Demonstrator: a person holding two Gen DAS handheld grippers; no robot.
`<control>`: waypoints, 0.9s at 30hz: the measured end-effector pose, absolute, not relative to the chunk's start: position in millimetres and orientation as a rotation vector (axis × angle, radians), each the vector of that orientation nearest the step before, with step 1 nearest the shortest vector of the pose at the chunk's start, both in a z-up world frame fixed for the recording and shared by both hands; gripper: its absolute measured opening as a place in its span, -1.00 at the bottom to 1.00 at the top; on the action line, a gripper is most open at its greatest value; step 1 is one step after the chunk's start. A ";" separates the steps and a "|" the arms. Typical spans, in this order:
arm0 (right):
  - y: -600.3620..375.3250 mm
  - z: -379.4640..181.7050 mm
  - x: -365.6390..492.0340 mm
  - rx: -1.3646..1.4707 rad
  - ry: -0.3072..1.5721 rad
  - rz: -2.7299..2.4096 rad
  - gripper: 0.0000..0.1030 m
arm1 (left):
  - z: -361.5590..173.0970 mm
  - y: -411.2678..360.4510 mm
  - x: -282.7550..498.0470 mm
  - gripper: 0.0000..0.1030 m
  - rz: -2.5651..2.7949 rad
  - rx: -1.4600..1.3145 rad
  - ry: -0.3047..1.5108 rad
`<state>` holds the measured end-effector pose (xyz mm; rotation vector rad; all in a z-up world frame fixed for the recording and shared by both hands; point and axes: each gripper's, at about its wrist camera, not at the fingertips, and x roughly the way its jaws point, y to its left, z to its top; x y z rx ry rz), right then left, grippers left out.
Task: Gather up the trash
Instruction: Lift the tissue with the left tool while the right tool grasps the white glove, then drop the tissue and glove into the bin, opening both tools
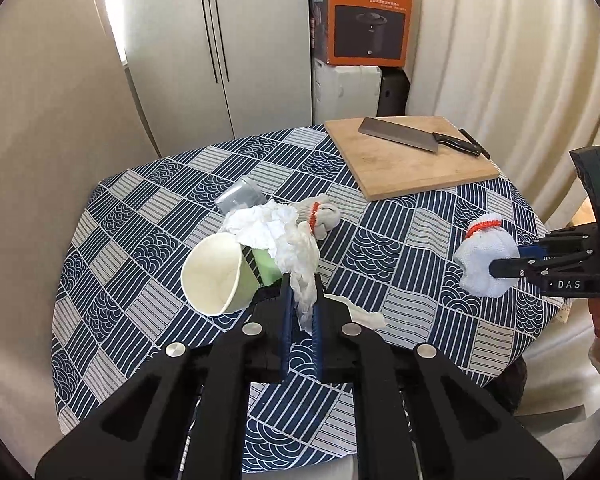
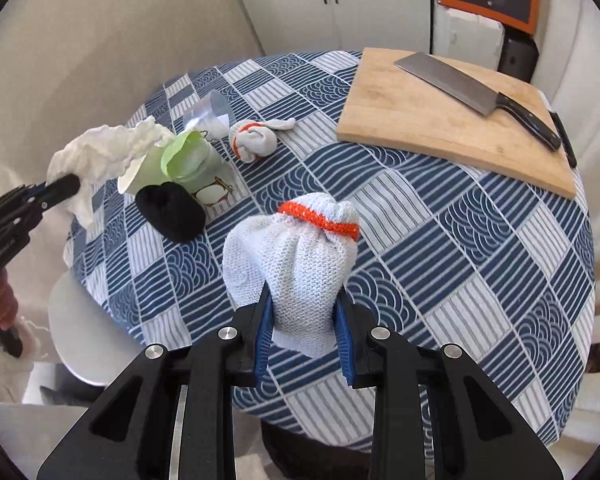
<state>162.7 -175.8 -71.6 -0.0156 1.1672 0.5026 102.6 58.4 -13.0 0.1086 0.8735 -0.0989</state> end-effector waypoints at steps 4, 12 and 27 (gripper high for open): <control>-194.5 -66.8 149.3 -0.002 1.163 0.506 -0.49 | -5.2 34.9 90.0 -0.83 -0.129 0.125 0.861; -229.2 -62.9 122.4 0.001 1.170 0.527 -0.49 | 7.1 -13.4 60.4 -0.83 -0.175 0.160 0.831; -277.7 -68.5 59.7 -0.041 1.173 0.565 -0.49 | 7.8 -83.7 -1.4 -0.83 -0.265 0.189 0.819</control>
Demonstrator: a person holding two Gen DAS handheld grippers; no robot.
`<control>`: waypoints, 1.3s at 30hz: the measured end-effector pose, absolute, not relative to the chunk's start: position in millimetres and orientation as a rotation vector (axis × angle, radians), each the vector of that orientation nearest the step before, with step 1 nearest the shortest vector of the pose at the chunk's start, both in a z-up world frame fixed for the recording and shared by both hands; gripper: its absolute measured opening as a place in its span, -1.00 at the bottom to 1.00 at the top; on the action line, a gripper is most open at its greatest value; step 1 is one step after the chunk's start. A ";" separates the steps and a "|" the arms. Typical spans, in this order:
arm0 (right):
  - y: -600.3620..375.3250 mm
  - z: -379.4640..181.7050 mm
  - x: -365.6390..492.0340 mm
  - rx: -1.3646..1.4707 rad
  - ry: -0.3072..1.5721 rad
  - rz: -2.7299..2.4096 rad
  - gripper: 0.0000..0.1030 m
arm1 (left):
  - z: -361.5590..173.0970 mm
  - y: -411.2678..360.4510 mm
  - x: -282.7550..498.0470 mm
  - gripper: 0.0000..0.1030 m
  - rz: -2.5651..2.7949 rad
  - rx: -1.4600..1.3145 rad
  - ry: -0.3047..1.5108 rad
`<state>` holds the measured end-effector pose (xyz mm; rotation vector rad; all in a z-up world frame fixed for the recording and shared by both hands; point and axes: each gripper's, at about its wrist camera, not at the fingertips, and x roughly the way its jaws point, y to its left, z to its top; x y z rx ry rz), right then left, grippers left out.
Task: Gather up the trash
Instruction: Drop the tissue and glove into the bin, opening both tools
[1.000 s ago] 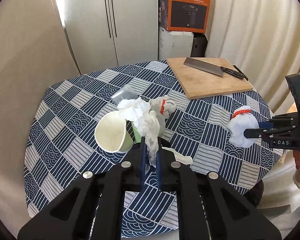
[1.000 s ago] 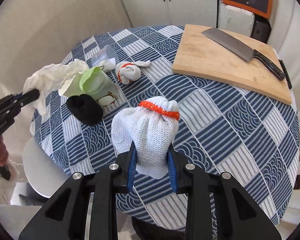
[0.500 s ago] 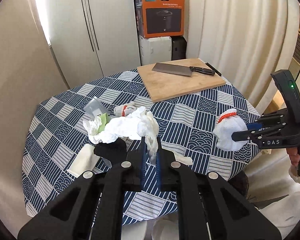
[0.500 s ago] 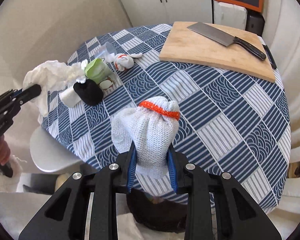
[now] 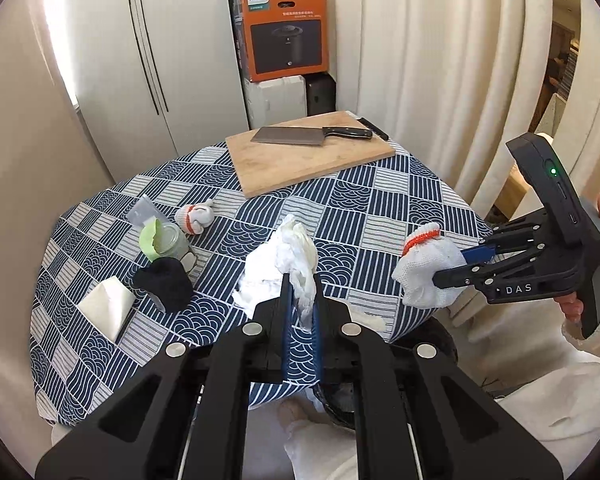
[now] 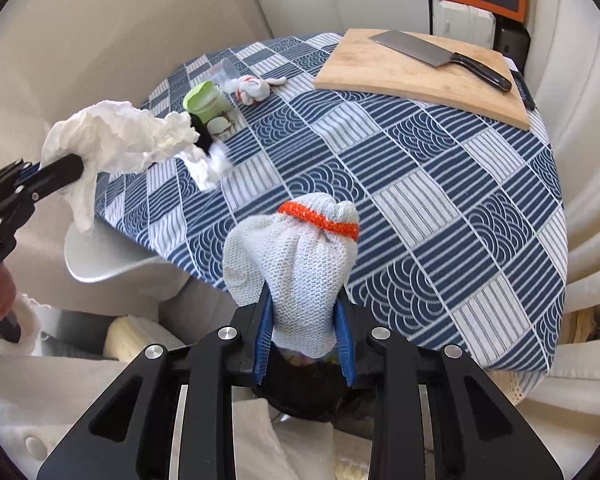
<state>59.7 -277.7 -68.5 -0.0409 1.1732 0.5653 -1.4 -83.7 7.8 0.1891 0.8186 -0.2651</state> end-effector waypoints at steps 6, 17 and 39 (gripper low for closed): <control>-294.3 -69.2 35.3 -0.031 1.168 0.556 -0.49 | 14.5 -101.4 -23.0 -0.83 -0.369 0.177 0.814; -312.8 -66.1 -1.1 -0.042 1.178 0.546 -0.49 | 18.2 -120.2 -43.1 -0.83 -0.546 0.188 0.818; -305.1 -84.0 -24.8 -0.141 1.241 0.589 -0.02 | -38.4 -149.7 -35.0 0.41 -0.634 0.310 1.004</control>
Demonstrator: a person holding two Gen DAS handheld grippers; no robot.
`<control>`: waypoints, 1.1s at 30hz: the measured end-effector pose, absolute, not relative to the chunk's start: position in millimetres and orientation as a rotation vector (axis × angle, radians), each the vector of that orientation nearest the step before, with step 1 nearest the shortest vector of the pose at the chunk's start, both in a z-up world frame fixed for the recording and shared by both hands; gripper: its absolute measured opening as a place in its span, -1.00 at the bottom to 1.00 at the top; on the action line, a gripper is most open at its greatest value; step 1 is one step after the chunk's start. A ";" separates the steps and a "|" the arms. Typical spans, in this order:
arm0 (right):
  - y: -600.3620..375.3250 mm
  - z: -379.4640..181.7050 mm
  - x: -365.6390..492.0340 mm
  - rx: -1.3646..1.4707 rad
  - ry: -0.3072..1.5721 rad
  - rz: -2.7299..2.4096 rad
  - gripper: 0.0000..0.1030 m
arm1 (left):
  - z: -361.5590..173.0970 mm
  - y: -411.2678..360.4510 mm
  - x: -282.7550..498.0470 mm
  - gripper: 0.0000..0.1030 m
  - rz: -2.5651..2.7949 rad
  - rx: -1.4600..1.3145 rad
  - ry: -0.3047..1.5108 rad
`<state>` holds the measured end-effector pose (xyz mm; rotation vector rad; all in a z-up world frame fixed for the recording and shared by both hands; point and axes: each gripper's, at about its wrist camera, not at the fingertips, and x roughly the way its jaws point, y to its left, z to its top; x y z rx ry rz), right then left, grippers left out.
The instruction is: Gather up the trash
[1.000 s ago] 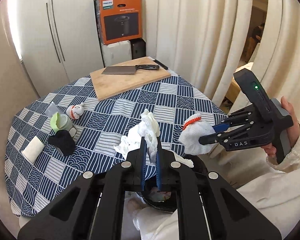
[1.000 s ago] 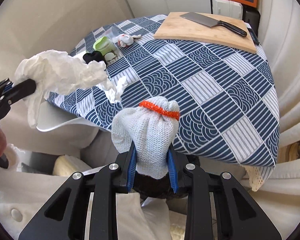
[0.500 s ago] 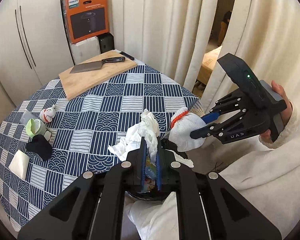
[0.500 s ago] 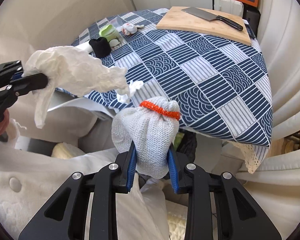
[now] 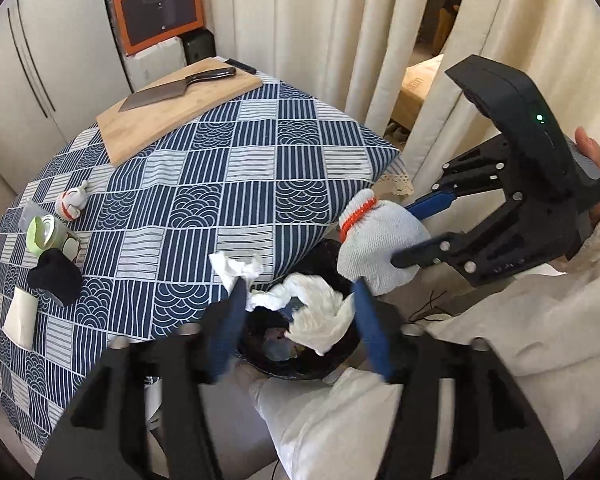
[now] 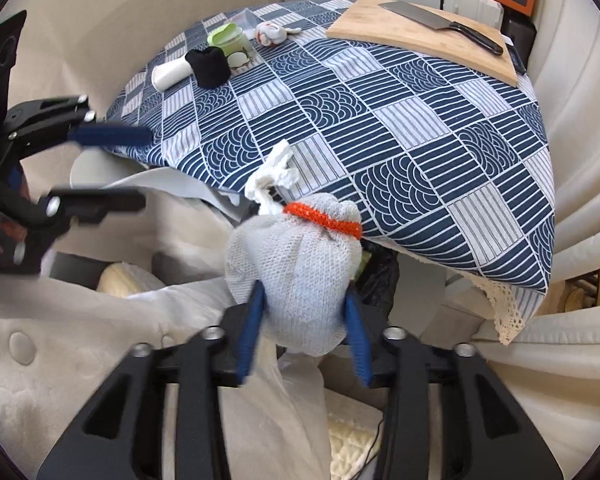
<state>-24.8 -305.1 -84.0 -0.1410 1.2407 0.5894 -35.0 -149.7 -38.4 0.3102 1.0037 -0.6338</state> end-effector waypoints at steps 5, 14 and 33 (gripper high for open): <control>-304.9 -88.6 -20.5 -0.147 1.222 0.564 0.58 | -45.6 -139.6 -23.5 0.82 -0.548 0.270 1.010; -310.0 -91.7 -3.2 -0.105 1.224 0.535 0.67 | -49.3 -114.1 -7.3 0.88 -0.415 0.198 1.003; -236.8 -76.2 54.1 -0.259 1.148 0.581 0.75 | -50.5 -10.2 30.5 0.88 -0.123 0.038 1.014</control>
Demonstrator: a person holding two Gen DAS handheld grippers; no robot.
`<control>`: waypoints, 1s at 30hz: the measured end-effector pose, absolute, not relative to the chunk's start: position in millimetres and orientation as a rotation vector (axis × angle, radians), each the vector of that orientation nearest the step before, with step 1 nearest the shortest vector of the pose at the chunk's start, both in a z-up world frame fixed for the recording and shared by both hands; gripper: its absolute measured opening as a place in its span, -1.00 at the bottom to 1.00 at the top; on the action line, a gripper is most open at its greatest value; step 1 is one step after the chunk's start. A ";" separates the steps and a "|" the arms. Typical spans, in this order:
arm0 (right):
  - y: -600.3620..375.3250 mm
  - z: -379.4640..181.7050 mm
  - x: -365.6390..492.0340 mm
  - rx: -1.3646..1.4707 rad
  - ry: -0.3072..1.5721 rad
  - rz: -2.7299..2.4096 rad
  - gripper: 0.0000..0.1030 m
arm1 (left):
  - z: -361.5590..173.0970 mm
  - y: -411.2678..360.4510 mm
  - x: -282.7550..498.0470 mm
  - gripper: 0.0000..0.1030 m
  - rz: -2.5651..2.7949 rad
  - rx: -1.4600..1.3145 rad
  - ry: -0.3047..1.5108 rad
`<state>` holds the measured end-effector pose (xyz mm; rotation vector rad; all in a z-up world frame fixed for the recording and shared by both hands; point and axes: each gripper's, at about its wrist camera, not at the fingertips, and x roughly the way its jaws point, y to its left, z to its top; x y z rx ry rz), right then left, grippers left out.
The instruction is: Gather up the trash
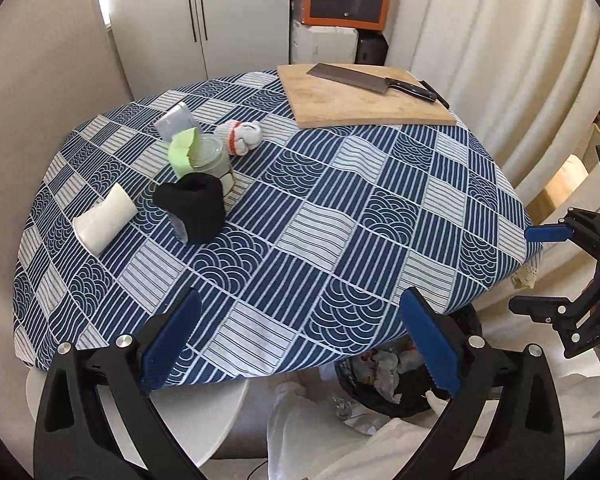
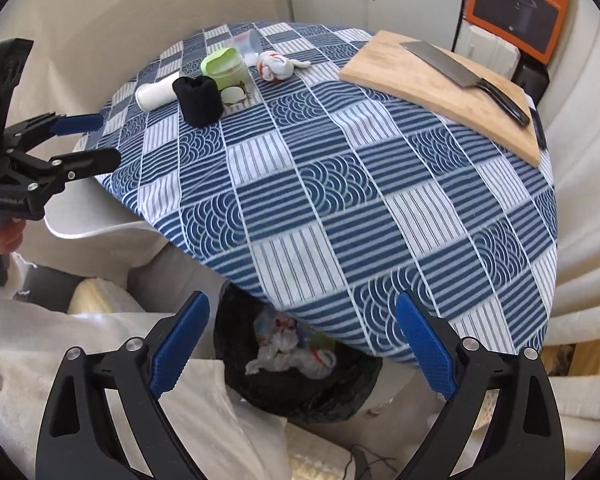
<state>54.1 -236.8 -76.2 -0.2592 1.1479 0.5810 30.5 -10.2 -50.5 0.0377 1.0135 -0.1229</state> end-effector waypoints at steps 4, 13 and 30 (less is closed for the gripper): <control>-210.6 -76.5 69.0 -0.264 1.141 0.601 0.75 | -54.4 15.3 36.9 0.88 -0.079 0.022 1.021; -144.0 -82.4 101.1 -0.241 1.117 0.655 0.77 | -65.1 86.8 54.5 0.88 -0.015 -0.042 1.034; -15.6 -142.0 137.1 -0.362 1.059 0.734 0.77 | -110.2 194.6 129.8 0.88 -0.035 -0.073 1.058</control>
